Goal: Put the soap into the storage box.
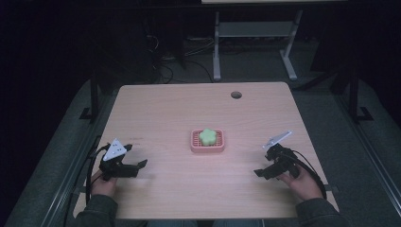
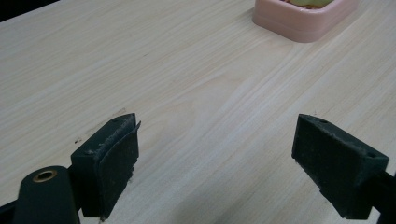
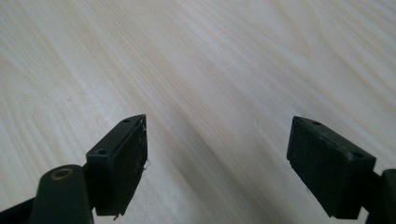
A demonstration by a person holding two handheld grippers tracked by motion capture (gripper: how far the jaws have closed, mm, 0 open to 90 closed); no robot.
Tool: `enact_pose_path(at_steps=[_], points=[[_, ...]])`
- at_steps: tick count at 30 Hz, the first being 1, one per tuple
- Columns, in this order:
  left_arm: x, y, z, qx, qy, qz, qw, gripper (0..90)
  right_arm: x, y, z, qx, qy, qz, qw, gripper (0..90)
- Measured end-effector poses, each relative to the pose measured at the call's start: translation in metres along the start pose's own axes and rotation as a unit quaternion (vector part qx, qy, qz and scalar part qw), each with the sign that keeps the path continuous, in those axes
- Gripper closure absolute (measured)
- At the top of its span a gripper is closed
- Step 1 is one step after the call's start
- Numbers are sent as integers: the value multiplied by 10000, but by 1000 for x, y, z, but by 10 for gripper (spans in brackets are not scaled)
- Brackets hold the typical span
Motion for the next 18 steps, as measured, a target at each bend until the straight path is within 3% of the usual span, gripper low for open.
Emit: enact_pose_path(at_steps=[18], points=[[-1, 1, -1, 4, -55, 29, 10000, 144, -8, -4, -24, 175, 130, -83, 9997, 201]])
Point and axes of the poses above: each handheld gripper's, and its own axes: y roughly forward along the jaws, z roughly out of its top, x roughly to its right, the point moved 7 cm from there along y, roughly forward along the jaws, and after that the axes turned 5 degrees about -z, right-handed, at the moved point
